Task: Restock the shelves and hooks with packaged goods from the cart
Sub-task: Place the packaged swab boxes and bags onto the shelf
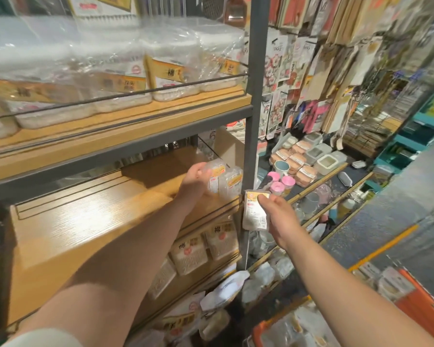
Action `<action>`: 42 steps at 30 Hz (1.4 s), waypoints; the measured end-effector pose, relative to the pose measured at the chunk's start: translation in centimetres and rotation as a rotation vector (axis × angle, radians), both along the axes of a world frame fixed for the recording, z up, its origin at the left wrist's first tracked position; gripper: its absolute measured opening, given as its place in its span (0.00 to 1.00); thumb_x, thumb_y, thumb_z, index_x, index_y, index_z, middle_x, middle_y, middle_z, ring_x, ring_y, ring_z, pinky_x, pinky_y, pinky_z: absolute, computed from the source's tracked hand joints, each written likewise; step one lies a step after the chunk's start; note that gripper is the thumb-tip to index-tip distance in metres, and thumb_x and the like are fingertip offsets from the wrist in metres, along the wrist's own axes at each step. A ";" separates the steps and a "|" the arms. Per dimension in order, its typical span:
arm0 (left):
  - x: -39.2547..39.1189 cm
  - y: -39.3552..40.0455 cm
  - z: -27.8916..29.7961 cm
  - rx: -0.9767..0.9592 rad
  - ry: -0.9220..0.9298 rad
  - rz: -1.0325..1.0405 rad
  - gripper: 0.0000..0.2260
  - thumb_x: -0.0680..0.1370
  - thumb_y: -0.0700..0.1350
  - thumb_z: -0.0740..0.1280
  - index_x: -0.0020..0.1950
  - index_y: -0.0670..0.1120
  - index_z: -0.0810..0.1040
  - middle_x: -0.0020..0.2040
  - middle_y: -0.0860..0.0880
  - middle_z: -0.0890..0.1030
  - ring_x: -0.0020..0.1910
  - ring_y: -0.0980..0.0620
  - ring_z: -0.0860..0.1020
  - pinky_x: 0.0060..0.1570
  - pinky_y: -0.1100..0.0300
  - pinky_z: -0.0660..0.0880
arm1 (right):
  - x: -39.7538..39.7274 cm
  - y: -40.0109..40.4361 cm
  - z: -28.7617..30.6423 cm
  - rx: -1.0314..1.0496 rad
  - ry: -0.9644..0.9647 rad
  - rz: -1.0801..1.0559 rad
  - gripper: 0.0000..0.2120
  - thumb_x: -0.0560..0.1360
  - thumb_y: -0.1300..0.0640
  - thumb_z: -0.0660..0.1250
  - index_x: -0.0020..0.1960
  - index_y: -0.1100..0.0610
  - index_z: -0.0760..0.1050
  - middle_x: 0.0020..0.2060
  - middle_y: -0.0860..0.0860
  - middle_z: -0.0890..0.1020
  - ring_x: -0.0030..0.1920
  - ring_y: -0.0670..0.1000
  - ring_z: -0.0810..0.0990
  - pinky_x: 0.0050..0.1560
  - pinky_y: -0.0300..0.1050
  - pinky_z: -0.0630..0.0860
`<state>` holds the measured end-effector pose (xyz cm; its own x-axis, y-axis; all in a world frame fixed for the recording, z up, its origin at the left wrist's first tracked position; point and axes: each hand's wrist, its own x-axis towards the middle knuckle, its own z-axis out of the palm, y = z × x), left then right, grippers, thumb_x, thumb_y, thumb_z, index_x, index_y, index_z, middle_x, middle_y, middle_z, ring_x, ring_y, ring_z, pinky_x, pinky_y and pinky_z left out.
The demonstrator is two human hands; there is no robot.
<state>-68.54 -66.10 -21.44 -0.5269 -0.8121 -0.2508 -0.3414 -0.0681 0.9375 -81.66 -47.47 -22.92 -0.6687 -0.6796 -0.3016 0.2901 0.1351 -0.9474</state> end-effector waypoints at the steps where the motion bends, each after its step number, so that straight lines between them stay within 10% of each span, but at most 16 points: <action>1: -0.4 -0.4 -0.4 0.074 0.003 0.012 0.17 0.74 0.57 0.59 0.61 0.56 0.74 0.58 0.46 0.80 0.50 0.47 0.81 0.51 0.50 0.80 | -0.1 0.0 0.0 0.002 0.000 0.003 0.06 0.79 0.57 0.66 0.43 0.54 0.73 0.37 0.51 0.83 0.36 0.49 0.82 0.38 0.44 0.74; 5: 0.1 2.2 1.1 0.013 -0.006 -0.131 0.36 0.68 0.68 0.56 0.65 0.42 0.73 0.48 0.45 0.78 0.51 0.46 0.76 0.57 0.51 0.71 | -0.2 -0.2 0.2 0.027 0.014 0.046 0.04 0.79 0.56 0.67 0.48 0.56 0.75 0.42 0.52 0.85 0.41 0.51 0.83 0.48 0.52 0.79; 8: 0.5 3.2 1.6 -0.002 -0.008 -0.218 0.43 0.68 0.71 0.56 0.73 0.43 0.66 0.66 0.39 0.74 0.65 0.41 0.72 0.68 0.45 0.67 | 0.2 -0.6 0.7 0.026 0.010 0.086 0.12 0.78 0.53 0.68 0.57 0.58 0.76 0.49 0.56 0.85 0.52 0.58 0.84 0.60 0.62 0.77; 14: 1.5 2.9 2.0 0.048 0.094 -0.108 0.33 0.75 0.66 0.52 0.77 0.54 0.61 0.74 0.49 0.68 0.69 0.47 0.70 0.68 0.46 0.68 | 1.4 -1.4 2.0 0.013 0.033 0.183 0.17 0.72 0.46 0.69 0.57 0.55 0.79 0.51 0.54 0.85 0.56 0.56 0.82 0.64 0.62 0.74; 18: 4.0 3.9 3.1 -0.034 0.135 0.017 0.15 0.80 0.58 0.60 0.66 0.56 0.73 0.61 0.52 0.78 0.56 0.51 0.78 0.49 0.59 0.73 | 2.8 -2.2 2.9 -0.065 -0.037 0.240 0.11 0.79 0.53 0.65 0.54 0.60 0.77 0.46 0.57 0.85 0.50 0.58 0.83 0.53 0.56 0.78; 22: 6.4 6.1 5.1 -0.127 0.126 -0.144 0.18 0.69 0.70 0.62 0.48 0.60 0.77 0.48 0.59 0.82 0.44 0.62 0.80 0.41 0.66 0.74 | 5.3 -3.1 3.7 -0.180 -0.027 0.385 0.31 0.73 0.44 0.68 0.65 0.67 0.73 0.58 0.71 0.77 0.56 0.67 0.79 0.56 0.65 0.74; 25: 7.1 6.1 5.5 -0.062 0.157 -0.159 0.02 0.78 0.49 0.67 0.47 0.53 0.78 0.40 0.58 0.81 0.34 0.66 0.79 0.32 0.73 0.71 | 6.7 -3.8 3.7 -0.223 -0.009 0.492 0.36 0.72 0.41 0.69 0.65 0.70 0.71 0.55 0.73 0.76 0.53 0.68 0.78 0.52 0.62 0.75; 32: 8.8 4.4 5.5 -0.091 0.142 -0.089 0.08 0.78 0.41 0.68 0.56 0.42 0.81 0.41 0.54 0.83 0.35 0.63 0.80 0.32 0.69 0.73 | 7.1 -4.7 4.0 -0.134 -0.070 0.490 0.19 0.81 0.46 0.58 0.60 0.60 0.76 0.50 0.66 0.78 0.52 0.58 0.78 0.55 0.53 0.73; 37: 8.0 2.0 5.7 -0.111 0.149 0.240 0.06 0.80 0.45 0.67 0.52 0.44 0.79 0.44 0.48 0.84 0.34 0.55 0.81 0.36 0.60 0.75 | 5.2 -3.1 4.5 -0.106 -0.135 0.341 0.11 0.80 0.51 0.63 0.41 0.54 0.69 0.34 0.52 0.66 0.32 0.48 0.65 0.35 0.41 0.59; 42: 4.7 -0.3 3.9 -0.092 -0.009 0.258 0.18 0.78 0.56 0.68 0.52 0.40 0.79 0.46 0.45 0.82 0.40 0.49 0.78 0.43 0.54 0.76 | 4.2 -2.0 4.4 0.031 -0.100 0.164 0.08 0.79 0.52 0.66 0.45 0.55 0.73 0.35 0.50 0.74 0.37 0.47 0.72 0.44 0.42 0.71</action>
<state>-63.80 -66.40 -17.58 -0.2975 -0.9389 -0.1732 -0.3317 -0.0685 0.9409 -77.44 -49.51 -18.54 -0.5149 -0.7666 -0.3835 0.3546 0.2168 -0.9095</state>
